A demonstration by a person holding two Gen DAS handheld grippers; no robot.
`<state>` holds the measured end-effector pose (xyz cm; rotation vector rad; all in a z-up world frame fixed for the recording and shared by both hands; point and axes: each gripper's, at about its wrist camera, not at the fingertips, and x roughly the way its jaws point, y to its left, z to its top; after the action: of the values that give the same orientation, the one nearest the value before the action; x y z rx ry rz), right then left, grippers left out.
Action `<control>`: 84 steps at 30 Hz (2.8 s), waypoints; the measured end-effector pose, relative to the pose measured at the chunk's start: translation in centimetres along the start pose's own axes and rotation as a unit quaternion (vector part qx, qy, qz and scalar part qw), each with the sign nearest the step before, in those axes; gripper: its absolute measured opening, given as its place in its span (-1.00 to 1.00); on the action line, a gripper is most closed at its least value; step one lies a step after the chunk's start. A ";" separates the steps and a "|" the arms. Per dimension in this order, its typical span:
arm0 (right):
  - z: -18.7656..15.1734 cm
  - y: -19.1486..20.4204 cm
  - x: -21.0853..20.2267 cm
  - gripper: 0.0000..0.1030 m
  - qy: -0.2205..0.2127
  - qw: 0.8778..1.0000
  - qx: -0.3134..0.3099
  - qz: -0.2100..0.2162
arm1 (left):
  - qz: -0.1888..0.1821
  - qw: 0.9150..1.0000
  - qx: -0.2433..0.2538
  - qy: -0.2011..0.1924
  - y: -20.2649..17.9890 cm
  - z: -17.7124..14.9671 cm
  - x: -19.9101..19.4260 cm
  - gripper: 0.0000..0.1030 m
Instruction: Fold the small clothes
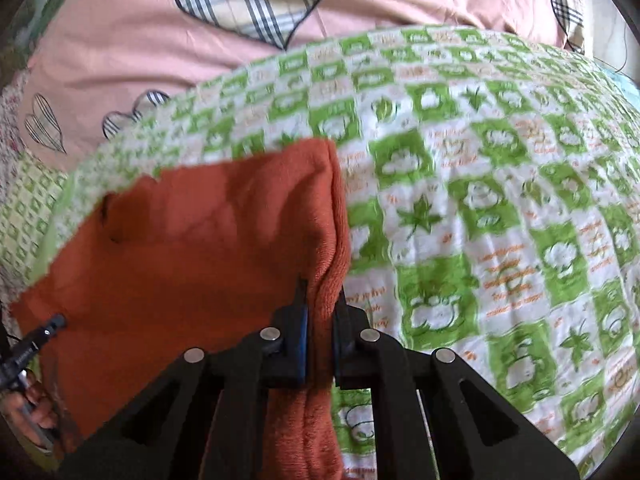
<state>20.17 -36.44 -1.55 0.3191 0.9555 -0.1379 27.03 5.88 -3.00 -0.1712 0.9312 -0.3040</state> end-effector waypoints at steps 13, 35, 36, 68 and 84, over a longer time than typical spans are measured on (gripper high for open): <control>-5.7 5.4 -6.6 -0.13 -0.021 0.992 0.021 0.120 | 0.012 0.996 -0.085 -0.032 4.9 -3.7 -7.6 -0.13; -12.1 12.6 -5.5 0.10 0.050 0.982 -0.017 0.181 | 0.161 0.911 -0.360 -0.122 32.5 -3.1 -14.8 0.61; -12.1 12.5 -5.5 0.10 0.050 0.982 -0.017 0.181 | 0.168 0.909 -0.360 -0.124 33.0 -2.4 -14.7 0.61; -12.9 3.8 -9.8 0.10 -0.011 0.986 0.055 0.160 | -0.073 0.993 0.028 -0.084 -13.3 1.7 -2.3 -0.88; -11.1 2.4 -11.1 0.10 -0.047 0.986 0.066 0.145 | -0.063 0.993 0.097 -0.011 -16.6 -3.2 1.7 0.31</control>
<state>5.79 -30.81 2.10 0.5659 0.7979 0.0498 22.40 -10.40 -1.62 -0.0545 0.8648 -0.5056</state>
